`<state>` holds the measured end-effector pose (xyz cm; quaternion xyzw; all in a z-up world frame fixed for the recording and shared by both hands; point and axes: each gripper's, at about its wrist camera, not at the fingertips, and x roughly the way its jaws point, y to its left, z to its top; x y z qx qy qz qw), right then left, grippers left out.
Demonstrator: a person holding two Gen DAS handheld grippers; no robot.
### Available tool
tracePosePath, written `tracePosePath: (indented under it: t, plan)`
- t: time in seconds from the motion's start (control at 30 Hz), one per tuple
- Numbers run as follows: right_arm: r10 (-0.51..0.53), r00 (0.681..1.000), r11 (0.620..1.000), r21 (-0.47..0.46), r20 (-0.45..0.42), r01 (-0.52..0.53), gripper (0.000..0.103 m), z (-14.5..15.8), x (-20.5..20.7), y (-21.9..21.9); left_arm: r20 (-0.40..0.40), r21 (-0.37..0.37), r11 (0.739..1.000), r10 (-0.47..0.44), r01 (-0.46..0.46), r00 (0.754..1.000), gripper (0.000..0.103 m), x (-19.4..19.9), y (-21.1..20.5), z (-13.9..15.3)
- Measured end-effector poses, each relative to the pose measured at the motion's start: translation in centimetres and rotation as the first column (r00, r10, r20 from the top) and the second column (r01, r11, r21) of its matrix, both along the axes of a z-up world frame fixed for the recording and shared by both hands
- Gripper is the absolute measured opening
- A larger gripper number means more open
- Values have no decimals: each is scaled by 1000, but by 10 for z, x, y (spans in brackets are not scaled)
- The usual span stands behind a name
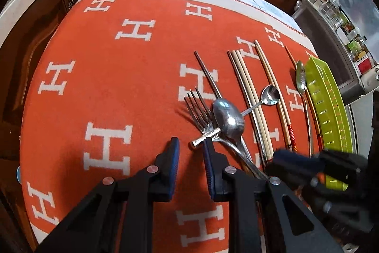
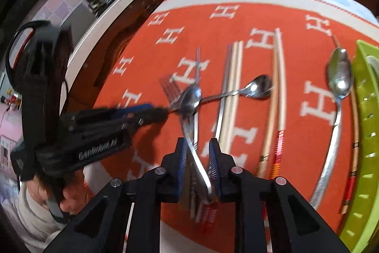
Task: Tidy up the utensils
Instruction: 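Lower right tool toward the steel fork and spoon cluster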
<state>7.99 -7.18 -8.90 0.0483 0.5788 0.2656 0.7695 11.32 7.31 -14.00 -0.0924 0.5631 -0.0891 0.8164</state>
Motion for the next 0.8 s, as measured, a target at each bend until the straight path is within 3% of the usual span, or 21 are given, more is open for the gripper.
tracePosePath:
  t: [0.23,0.57,0.8]
  plan:
    - [88,996,996,-9,-20,-88,19,-6,-11,28,17,-43,999,-23,24,1000,19,11,1,-2]
    - [48,997,994,-104,59,-42,17,-5,3,39,13,-103,995,-3,5,1000,19,10,20,-2]
    - [117,991,985,-133,63,-108,14,-5,-3,61,19,-122,992,32,-29,999,19,5,41,1]
